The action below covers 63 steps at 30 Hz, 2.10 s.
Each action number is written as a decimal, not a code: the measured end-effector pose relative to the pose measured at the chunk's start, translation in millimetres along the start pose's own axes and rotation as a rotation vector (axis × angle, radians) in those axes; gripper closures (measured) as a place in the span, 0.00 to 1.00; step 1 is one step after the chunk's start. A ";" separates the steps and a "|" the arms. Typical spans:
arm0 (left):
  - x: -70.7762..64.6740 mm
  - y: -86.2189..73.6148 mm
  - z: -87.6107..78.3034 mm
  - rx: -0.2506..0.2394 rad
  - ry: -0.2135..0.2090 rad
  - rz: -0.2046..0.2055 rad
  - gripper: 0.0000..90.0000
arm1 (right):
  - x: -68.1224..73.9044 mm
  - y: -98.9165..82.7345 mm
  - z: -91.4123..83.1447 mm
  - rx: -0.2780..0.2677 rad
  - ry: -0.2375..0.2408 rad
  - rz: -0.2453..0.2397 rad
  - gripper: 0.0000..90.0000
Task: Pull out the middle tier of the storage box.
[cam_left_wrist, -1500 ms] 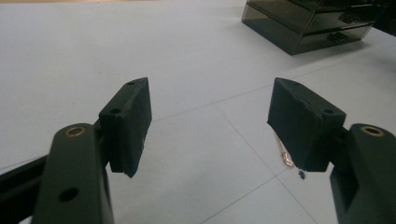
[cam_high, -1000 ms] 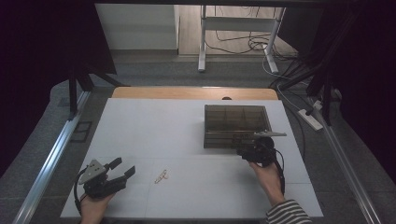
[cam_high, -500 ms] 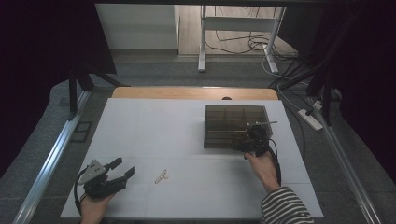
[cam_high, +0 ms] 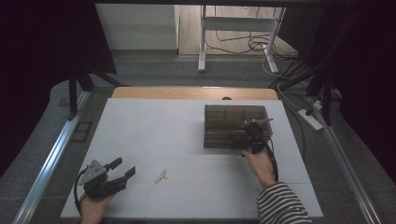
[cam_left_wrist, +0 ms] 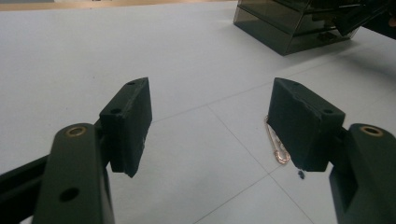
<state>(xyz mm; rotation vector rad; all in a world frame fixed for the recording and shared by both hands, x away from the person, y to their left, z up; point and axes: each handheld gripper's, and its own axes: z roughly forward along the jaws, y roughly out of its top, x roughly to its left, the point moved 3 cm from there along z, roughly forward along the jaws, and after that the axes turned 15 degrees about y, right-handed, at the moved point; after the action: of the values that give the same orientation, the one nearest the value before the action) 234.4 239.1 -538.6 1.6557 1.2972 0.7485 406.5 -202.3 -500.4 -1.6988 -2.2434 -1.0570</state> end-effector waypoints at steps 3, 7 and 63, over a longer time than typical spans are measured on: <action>-0.3 0.0 0.3 0.002 -0.001 0.003 0.35 | -2.5 0.6 -0.5 0.001 0.015 0.016 0.64; -0.6 0.0 0.0 0.001 0.000 0.003 0.35 | -1.8 0.7 0.2 -0.004 0.013 0.027 0.64; -7.8 2.1 0.0 -0.006 -0.003 0.026 0.36 | -7.1 -42.5 -15.4 -0.074 0.106 -0.006 0.70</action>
<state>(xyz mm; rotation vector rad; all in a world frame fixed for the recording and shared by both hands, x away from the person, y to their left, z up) 233.1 231.5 -536.3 1.6710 1.2721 0.7652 366.8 -222.2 -511.4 -1.6235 -2.1710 -1.2156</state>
